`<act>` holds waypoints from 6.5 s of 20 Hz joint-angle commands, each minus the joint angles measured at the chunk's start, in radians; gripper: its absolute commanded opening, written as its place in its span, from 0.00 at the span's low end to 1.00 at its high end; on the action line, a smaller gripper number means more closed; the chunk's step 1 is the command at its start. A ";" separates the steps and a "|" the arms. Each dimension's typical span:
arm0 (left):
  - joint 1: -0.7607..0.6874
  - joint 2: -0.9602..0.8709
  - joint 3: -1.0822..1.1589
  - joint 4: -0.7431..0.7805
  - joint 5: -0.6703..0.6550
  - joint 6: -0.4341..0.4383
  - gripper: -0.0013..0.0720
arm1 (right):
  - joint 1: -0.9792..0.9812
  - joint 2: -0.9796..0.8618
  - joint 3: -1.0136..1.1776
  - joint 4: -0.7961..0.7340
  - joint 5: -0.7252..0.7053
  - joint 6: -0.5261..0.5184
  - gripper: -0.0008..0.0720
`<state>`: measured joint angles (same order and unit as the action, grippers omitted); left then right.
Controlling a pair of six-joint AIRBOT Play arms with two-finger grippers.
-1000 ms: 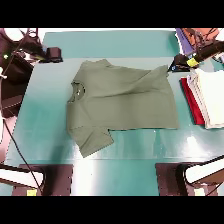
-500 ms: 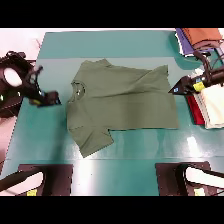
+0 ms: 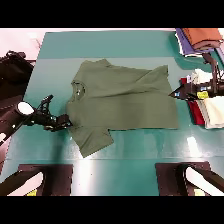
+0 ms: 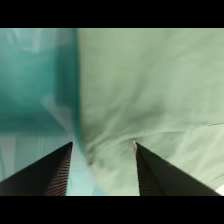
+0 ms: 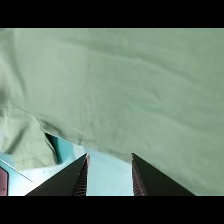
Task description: Fold the shirts.
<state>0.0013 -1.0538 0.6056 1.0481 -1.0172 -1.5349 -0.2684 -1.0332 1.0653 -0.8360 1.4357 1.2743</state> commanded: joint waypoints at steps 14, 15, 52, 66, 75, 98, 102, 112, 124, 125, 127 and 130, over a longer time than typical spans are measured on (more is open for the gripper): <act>-0.084 0.003 0.126 -0.031 0.049 0.018 0.05 | -0.463 -0.003 -0.365 -0.275 -0.039 0.011 0.54; -0.084 0.004 0.128 -0.031 0.052 0.018 0.05 | -0.493 -0.029 -0.408 -0.262 -0.050 0.011 0.54; -0.081 0.202 1.344 0.284 -0.090 -0.006 0.05 | -0.173 0.098 0.971 -0.207 0.011 0.110 0.03; -0.081 -0.591 1.050 0.140 -0.022 -0.053 0.05 | 0.076 -0.650 0.694 -0.342 -0.024 0.132 0.03; 0.037 -0.633 1.108 0.077 -0.248 0.092 0.05 | 0.069 -0.636 0.761 -0.372 -0.002 0.102 0.03; 0.018 0.083 0.043 0.219 -0.254 -0.032 0.77 | 0.095 -0.153 0.282 -0.362 -0.058 0.121 0.38; 0.018 0.204 -0.130 0.094 -0.190 -0.054 0.77 | 0.126 -0.161 0.282 -0.361 -0.064 0.121 0.38; 0.018 0.204 -0.212 -0.139 -0.084 0.026 0.17 | 0.081 -0.166 0.278 -0.373 0.039 0.108 0.38; 0.018 0.204 -0.095 -0.080 -0.146 0.081 0.05 | -0.404 -0.006 -0.561 -0.364 0.042 0.000 0.62; 0.018 0.204 -0.095 -0.079 -0.146 0.081 0.05 | -0.405 -0.005 -0.597 -0.358 0.020 -0.004 0.61; 0.018 0.204 -0.095 -0.079 -0.146 0.081 0.05 | -0.368 -0.006 -0.638 -0.347 -0.012 -0.004 0.60; 0.018 0.204 -0.095 -0.067 -0.146 0.079 0.05 | -0.272 -0.005 -0.648 -0.333 -0.048 -0.004 0.50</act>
<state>0.0189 -0.8509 0.5079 0.9688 -1.1637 -1.4544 -0.5922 -1.0397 0.4610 -1.1713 1.4471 1.2797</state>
